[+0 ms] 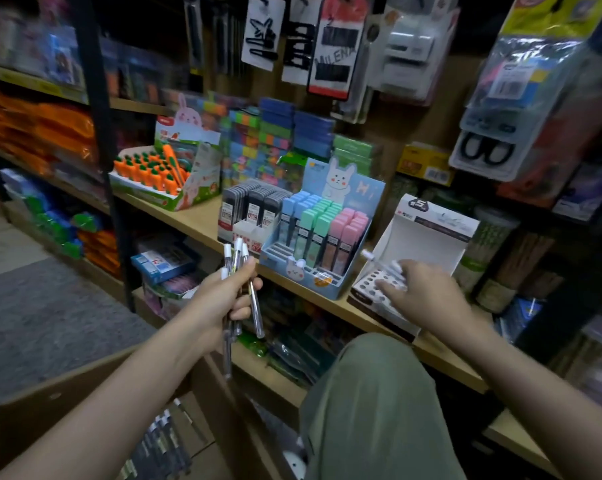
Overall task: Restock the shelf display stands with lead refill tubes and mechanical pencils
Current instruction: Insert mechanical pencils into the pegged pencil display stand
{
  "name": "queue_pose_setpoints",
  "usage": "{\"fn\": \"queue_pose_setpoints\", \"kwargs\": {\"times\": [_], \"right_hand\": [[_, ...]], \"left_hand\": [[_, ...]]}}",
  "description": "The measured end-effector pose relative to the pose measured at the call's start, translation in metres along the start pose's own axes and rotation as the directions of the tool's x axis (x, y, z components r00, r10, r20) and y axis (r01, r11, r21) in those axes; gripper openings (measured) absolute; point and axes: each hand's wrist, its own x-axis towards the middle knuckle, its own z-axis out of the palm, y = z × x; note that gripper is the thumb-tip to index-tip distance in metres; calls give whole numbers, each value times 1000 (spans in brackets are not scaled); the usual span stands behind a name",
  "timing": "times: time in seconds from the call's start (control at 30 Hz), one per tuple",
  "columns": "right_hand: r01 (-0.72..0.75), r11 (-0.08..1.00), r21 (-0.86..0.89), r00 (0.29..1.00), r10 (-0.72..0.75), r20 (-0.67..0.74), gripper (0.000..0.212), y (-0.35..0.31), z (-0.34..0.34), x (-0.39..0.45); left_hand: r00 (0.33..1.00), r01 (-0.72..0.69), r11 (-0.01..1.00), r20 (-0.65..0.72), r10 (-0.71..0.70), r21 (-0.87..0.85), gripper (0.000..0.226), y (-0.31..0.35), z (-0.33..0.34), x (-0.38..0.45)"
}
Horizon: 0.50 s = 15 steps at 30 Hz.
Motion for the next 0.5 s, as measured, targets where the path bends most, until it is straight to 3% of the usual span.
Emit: {"fn": "queue_pose_setpoints", "kwargs": {"times": [0.17,0.5], "right_hand": [[4,1000,-5,999,-4,38,47,-8,38,9],[203,979,16,979,-202,-34,43,5,51,11]], "left_hand": [[1000,5,997,16,-6,72,25,-9,4,7],[997,81,996,-12,-81,30,18,-21,0,11]]}}
